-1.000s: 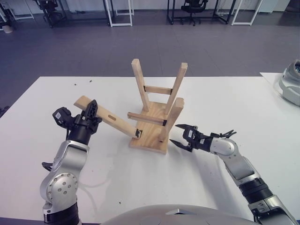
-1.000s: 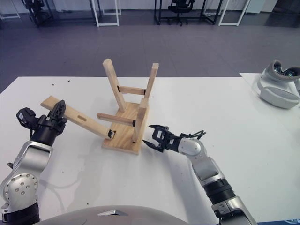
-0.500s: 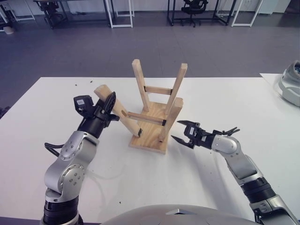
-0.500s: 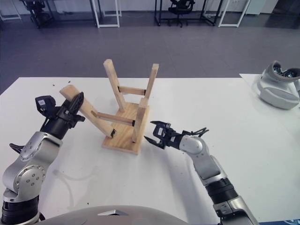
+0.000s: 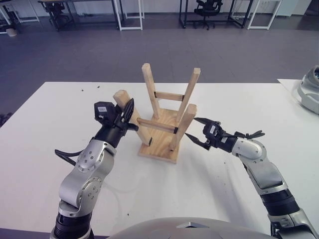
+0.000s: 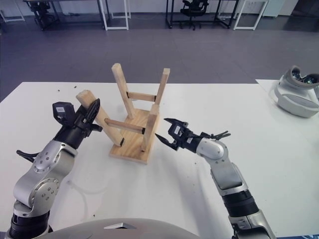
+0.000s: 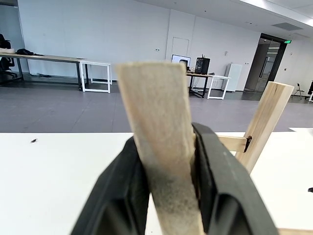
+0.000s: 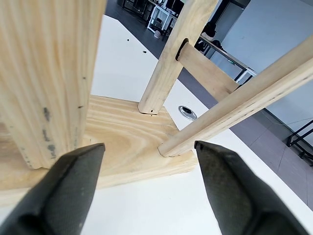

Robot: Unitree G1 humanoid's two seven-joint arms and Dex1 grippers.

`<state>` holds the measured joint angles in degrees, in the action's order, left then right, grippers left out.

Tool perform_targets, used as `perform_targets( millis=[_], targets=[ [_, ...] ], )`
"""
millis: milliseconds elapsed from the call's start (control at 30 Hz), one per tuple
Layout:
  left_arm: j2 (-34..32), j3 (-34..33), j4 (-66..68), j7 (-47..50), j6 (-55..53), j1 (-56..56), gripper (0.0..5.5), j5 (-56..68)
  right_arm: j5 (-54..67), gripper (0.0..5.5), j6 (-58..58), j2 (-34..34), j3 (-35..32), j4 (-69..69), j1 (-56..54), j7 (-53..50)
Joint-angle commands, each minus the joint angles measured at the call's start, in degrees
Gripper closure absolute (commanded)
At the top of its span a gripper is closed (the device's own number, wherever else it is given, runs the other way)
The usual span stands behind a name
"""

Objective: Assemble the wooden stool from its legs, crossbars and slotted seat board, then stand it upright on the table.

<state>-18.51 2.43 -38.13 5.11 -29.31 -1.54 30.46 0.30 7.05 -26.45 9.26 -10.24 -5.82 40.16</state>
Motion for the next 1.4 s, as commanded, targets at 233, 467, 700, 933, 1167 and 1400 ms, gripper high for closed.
perform_targets(
  millis=[233,467,700,933,1167,1400],
  targets=[
    [-4.48,7.26,6.07,-5.73,-8.85,-4.23,3.49,-5.99,-0.18,2.06,1.69,0.93,0.63,0.18,-2.18,-1.53],
    [-1.72,5.07,4.83,-11.20,-2.77,-0.58,2.31,-4.75,1.84,2.06,2.86,2.32,-1.56,0.17,-3.09,-3.31],
    [4.85,-2.61,1.27,-14.82,-4.67,0.29,1.11,13.49,6.82,2.06,8.74,3.51,-8.60,-2.21,-2.12,-8.65],
    [3.45,-8.16,-4.03,-12.34,-8.73,0.88,0.60,29.58,11.77,2.06,12.68,2.72,-17.84,-1.19,-5.08,-12.75],
    [-12.78,-23.90,-0.24,-13.04,-6.73,20.99,0.60,50.05,38.76,2.06,24.28,2.84,-29.68,-13.73,-15.70,-14.10],
    [-13.65,-7.36,19.32,-20.50,-13.32,27.79,0.60,37.64,49.22,2.06,37.05,0.11,-19.21,-20.85,-17.51,-19.04]
  ],
)
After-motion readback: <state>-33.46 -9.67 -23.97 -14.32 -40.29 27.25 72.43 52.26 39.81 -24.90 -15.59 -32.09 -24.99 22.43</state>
